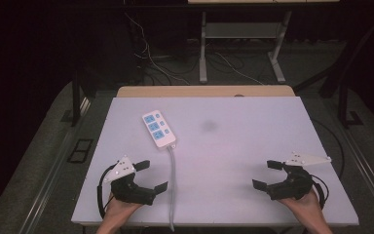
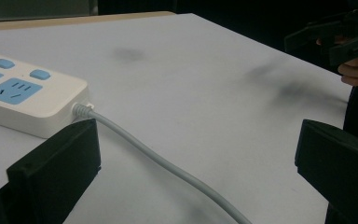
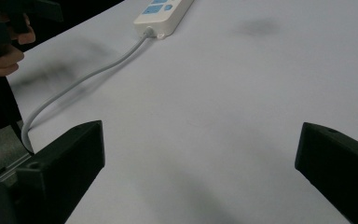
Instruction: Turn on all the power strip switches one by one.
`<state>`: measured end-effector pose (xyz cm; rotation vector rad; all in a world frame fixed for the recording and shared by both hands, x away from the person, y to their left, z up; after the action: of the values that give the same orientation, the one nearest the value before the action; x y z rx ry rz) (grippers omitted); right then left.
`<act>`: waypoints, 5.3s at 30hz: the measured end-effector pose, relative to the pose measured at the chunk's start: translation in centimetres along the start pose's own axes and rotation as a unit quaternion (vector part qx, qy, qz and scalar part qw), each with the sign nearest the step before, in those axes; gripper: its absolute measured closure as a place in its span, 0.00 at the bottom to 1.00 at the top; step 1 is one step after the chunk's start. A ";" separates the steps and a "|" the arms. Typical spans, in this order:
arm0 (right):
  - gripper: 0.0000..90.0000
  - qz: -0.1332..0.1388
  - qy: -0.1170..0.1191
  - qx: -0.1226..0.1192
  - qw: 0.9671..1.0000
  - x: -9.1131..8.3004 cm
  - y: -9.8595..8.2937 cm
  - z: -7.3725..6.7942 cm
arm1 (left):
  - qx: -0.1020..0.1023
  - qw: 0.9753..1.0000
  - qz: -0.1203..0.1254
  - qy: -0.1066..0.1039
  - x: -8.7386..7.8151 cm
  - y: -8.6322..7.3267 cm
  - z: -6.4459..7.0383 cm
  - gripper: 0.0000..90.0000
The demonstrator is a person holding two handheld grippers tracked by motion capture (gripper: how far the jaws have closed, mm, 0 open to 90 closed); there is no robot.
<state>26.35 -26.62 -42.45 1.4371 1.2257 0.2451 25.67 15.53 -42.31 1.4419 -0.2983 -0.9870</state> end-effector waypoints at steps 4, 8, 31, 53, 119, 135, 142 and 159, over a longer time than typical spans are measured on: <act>0.01 0.004 -0.004 0.003 1.000 -0.1 -0.1 0.2 | 0.000 1.000 -0.003 0.001 0.1 0.0 -0.1 0.00; 0.01 0.004 -0.002 0.006 1.000 -0.2 -0.1 0.3 | -0.001 1.000 -0.010 0.000 0.2 -0.1 0.0 0.00; 0.01 0.001 -0.007 0.005 1.000 -0.4 -0.3 0.3 | 0.005 0.999 -0.048 0.002 0.3 0.5 -0.8 0.00; 0.01 0.001 -0.011 0.008 1.000 -0.6 -0.5 0.5 | 0.029 0.992 -0.121 -0.009 2.0 2.6 -1.8 0.00; 0.01 0.000 -0.016 0.006 1.000 -0.8 -0.7 0.7 | 0.071 0.975 -0.208 0.018 5.6 11.0 -7.1 0.10; 0.01 0.000 -0.014 0.010 1.000 -0.9 -0.8 0.9 | 0.054 0.976 -0.209 0.029 6.9 11.9 -9.3 0.16; 0.01 0.001 -0.015 0.010 1.000 -1.0 -0.8 1.0 | 0.042 0.976 -0.210 0.034 7.4 12.2 -10.1 0.19; 0.01 0.000 -0.015 0.011 1.000 -1.0 -0.8 1.1 | 0.015 0.976 -0.210 0.056 9.4 12.0 -12.0 0.32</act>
<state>26.30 -28.22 -42.96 1.4545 1.2067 0.2107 44.31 15.03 -37.00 1.6173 0.0808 -1.2366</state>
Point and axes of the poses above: each handheld gripper's, and its own axes: x roughly forward along the jaws, y roughly out of its top, z roughly to its right, the point moved 3 cm from there along x, roughly forward along the jaws, and after that the axes turned 5 degrees about y, right-handed, at the moved point
